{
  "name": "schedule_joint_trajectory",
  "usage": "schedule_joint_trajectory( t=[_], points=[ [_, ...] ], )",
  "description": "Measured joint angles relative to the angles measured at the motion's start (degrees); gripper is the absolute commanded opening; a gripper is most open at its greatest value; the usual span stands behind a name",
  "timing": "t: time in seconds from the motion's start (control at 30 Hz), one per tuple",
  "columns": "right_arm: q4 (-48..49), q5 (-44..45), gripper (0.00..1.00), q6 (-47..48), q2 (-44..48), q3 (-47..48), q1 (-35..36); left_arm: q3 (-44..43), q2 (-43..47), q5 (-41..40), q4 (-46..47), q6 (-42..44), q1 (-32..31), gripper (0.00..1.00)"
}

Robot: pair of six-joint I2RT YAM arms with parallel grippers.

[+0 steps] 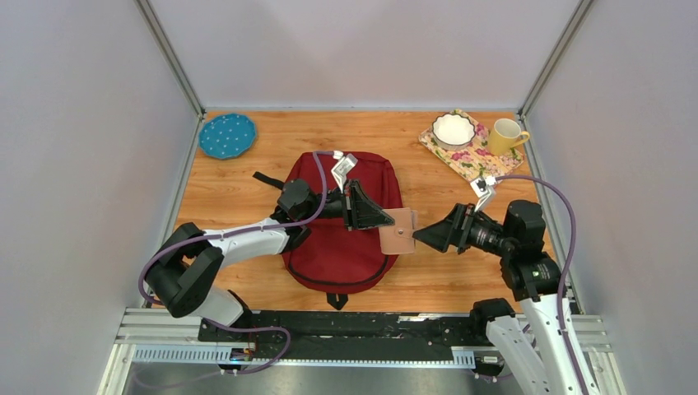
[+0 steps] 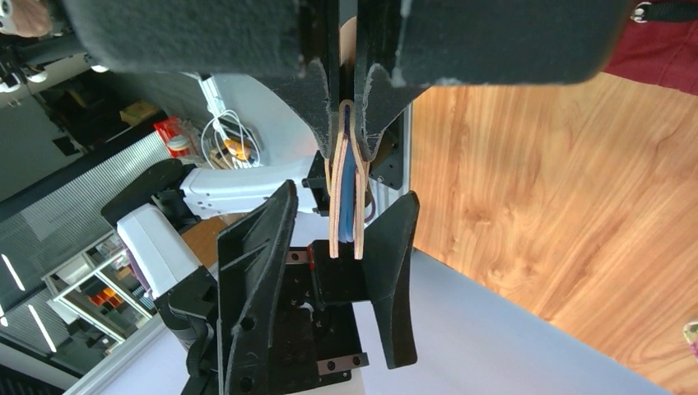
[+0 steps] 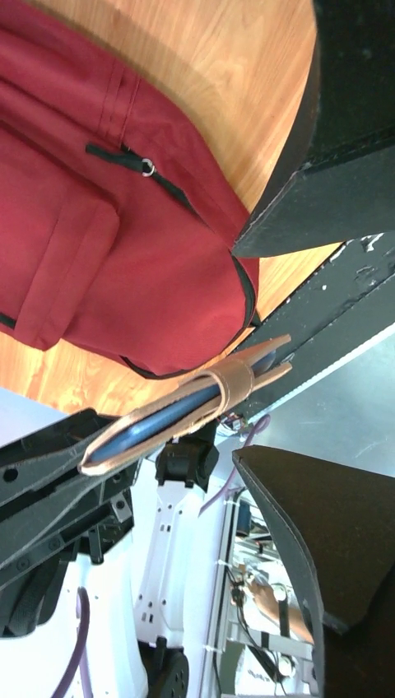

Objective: Pack the student bag
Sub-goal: Place the personal item in the student bag.

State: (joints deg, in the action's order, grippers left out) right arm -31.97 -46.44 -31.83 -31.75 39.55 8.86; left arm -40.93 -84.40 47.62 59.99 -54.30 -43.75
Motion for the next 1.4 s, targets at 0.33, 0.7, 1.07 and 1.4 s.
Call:
schedule_joint_trajectory(
  t=[0.33,0.7,1.07,1.4],
  points=[
    [8.55,-4.9,0.79,-3.91,-2.56,-1.33,2.36,0.0,-0.33,-0.13,0.11,-0.7,0.0,0.0],
    [14.71,-3.54,0.13,-6.49,-5.49,-3.08,9.29,0.0,-1.11,0.24,2.03,-2.51,0.0,0.2],
    [7.56,3.54,0.0,-3.19,-2.12,-3.17,9.88,0.02,6.51,-6.8,-22.45,11.32,1.7,0.75],
    [-0.81,8.46,0.0,0.44,0.83,-3.15,9.86,-25.0,3.56,-33.51,-68.74,47.34,8.48,0.77]
  ],
)
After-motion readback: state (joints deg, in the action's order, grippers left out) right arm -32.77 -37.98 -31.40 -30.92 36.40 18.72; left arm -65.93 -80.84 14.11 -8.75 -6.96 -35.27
